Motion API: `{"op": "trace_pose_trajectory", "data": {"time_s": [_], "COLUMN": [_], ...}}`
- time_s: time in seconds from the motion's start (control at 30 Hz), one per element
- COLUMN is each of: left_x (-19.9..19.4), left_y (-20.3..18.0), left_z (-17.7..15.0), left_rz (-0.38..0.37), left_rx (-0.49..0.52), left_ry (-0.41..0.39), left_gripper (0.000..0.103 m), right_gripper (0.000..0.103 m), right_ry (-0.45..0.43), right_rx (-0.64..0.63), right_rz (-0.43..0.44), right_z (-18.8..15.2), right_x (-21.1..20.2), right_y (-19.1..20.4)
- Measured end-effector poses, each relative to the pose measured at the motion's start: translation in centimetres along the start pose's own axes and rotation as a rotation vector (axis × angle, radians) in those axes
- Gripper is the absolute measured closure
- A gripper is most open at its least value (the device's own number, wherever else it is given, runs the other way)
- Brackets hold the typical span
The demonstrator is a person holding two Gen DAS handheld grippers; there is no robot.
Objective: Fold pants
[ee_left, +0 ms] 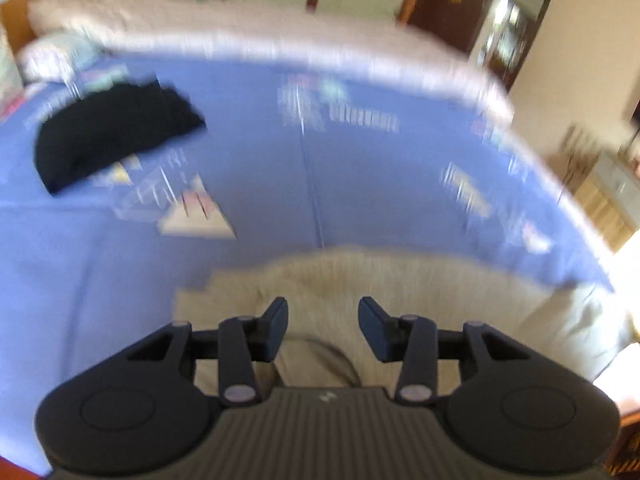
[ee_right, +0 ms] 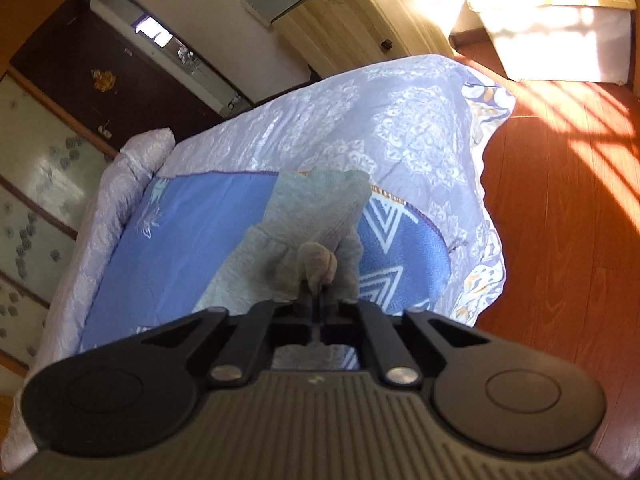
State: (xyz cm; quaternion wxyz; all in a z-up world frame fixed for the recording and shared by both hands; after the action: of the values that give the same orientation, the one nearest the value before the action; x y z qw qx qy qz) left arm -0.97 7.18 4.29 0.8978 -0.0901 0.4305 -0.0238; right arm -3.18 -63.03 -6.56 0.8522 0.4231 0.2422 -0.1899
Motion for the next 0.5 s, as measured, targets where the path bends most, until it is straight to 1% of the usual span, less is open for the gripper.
{"op": "trace_pose_trajectory", "data": {"time_s": [0.03, 0.07, 0.1, 0.13, 0.17, 0.2, 0.23, 0.3, 0.37, 0.4, 0.5], "left_x": [1.4, 2.5, 3.8, 5.1, 5.4, 5.3, 5.1, 4.9, 4.9, 4.9, 5.1], "left_y": [-0.3, -0.4, -0.5, -0.7, -0.8, -1.1, -1.4, -1.3, -0.9, -0.8, -0.7], "left_z": [-0.8, -1.7, -2.5, -3.2, -3.6, -3.7, -3.7, -3.7, -3.6, -3.5, -3.3], "left_rz": [0.036, 0.081, 0.130, 0.170, 0.185, 0.196, 0.204, 0.199, 0.187, 0.182, 0.181], "left_rx": [0.015, 0.034, 0.062, 0.090, 0.109, 0.129, 0.145, 0.142, 0.120, 0.110, 0.102], "left_ry": [0.042, 0.080, 0.121, 0.156, 0.157, 0.143, 0.143, 0.146, 0.154, 0.156, 0.157], "left_gripper": [0.064, 0.064, 0.064, 0.063, 0.063, 0.062, 0.062, 0.061, 0.061, 0.061, 0.060], "right_gripper": [0.098, 0.097, 0.096, 0.088, 0.070, 0.061, 0.053, 0.051, 0.050, 0.050, 0.050], "right_ry": [-0.004, 0.007, 0.023, 0.043, 0.051, 0.039, 0.006, -0.062, -0.096, -0.122, -0.257], "right_rx": [-0.021, -0.021, -0.005, 0.008, 0.012, 0.015, 0.021, 0.038, 0.038, 0.023, -0.079], "right_rz": [-0.040, -0.080, -0.100, -0.121, -0.158, -0.181, -0.185, -0.160, -0.147, -0.150, -0.196], "right_z": [0.1, 0.4, 0.4, 0.3, 0.2, 0.2, 0.4, 1.1, 1.7, 1.9, 2.9], "right_x": [0.2, 0.8, 1.5, 2.2, 2.6, 2.5, 1.9, 0.4, -0.8, -1.5, -3.8], "right_y": [-0.4, -1.4, -2.4, -3.4, -4.1, -4.5, -4.8, -5.0, -4.6, -3.9, -1.3]}}
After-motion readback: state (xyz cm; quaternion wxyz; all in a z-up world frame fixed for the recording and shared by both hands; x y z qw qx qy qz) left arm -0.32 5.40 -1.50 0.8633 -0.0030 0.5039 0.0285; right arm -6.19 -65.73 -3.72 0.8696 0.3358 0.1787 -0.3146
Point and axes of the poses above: each gripper's, at about its wrist camera, not at the fingertips, and x roughly the way its jaws point, y to its left, z to its top, the point moved 4 cm from there along x, roughly the way its jaws point, and after that the axes turned 3 degrees about z, right-handed, at the moved point
